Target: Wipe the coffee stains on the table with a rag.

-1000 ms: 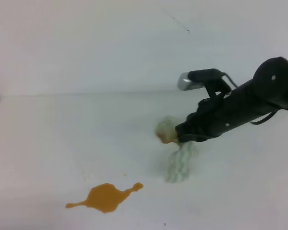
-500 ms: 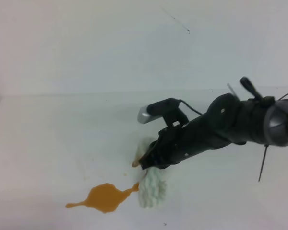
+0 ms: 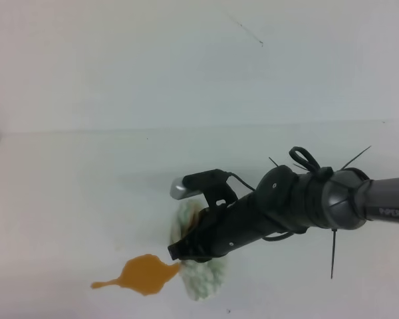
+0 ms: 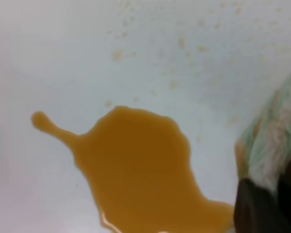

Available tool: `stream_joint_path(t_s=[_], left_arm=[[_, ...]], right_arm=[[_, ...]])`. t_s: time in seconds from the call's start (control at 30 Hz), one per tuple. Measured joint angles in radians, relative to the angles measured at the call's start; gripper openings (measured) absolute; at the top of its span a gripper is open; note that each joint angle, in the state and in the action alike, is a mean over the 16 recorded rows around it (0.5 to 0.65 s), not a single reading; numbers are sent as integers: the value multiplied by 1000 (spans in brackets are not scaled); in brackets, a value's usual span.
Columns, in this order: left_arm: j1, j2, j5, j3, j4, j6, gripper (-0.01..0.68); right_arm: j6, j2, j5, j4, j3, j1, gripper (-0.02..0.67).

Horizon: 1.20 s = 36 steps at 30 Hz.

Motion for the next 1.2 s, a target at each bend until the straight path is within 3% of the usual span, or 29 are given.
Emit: stream_joint_path(t_s=[0.37, 1.2], left_arm=[[0, 0, 0, 0, 0, 0, 1], [0, 0, 0, 0, -1, 0, 1]], right_arm=[[-45, 36, 64, 112, -56, 45, 14], [-73, 94, 125, 187, -298, 165, 15]])
